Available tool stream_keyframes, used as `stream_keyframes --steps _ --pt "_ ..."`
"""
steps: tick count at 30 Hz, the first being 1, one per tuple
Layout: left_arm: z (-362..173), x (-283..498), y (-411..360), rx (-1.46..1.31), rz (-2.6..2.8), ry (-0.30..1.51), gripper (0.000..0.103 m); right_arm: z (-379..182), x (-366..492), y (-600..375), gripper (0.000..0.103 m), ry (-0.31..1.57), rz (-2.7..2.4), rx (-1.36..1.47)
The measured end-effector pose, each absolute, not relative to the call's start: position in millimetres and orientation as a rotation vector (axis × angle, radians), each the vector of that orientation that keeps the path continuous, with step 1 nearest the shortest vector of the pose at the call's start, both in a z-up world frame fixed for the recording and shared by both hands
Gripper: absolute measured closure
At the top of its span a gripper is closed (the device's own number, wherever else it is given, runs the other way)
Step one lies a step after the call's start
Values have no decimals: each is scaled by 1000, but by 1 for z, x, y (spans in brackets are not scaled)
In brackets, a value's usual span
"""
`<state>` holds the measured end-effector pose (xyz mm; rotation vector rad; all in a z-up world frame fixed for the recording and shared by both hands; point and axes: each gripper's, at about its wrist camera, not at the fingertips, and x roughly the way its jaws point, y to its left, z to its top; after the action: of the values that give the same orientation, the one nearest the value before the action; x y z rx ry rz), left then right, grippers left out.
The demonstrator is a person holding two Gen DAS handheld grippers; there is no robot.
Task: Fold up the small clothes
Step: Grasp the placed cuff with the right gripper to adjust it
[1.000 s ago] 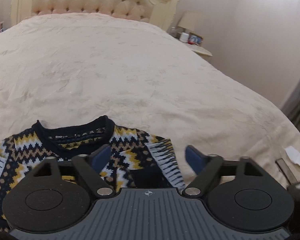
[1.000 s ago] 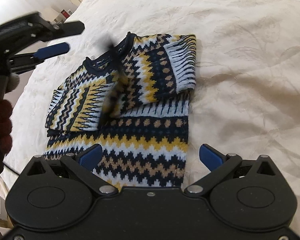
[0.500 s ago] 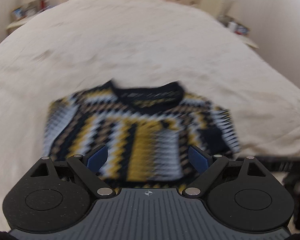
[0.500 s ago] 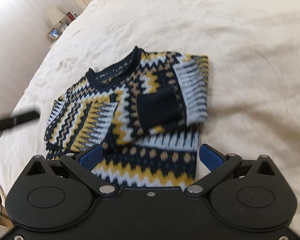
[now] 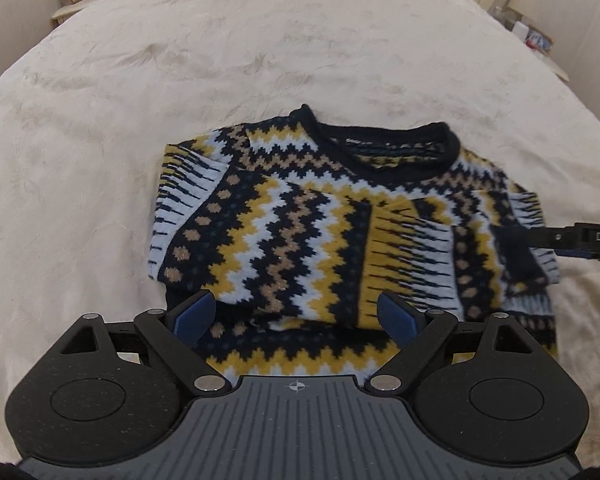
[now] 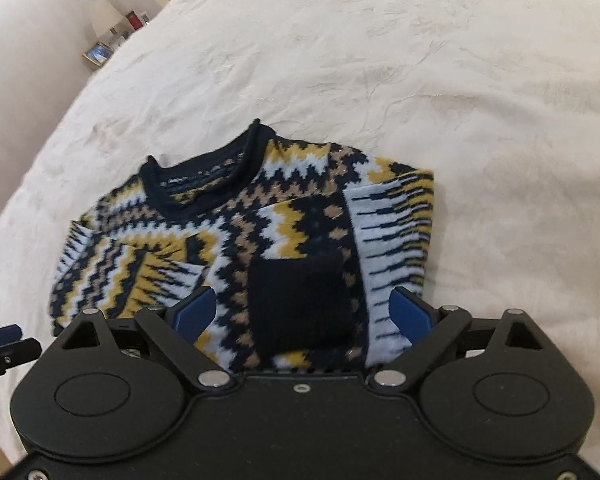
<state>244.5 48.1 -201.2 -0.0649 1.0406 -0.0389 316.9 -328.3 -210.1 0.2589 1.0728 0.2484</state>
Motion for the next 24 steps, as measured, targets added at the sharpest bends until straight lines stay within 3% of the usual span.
stream_keyframes --steps 3,15,24 --pt "-211 257 48 -61 -44 1052 15 -217 325 -327 18 1090 267 276" --pt "-260 301 56 -49 -28 1132 15 -243 343 -323 31 1155 261 289" --pt "-283 311 57 -18 -49 1181 1 -244 342 -330 50 1157 247 319"
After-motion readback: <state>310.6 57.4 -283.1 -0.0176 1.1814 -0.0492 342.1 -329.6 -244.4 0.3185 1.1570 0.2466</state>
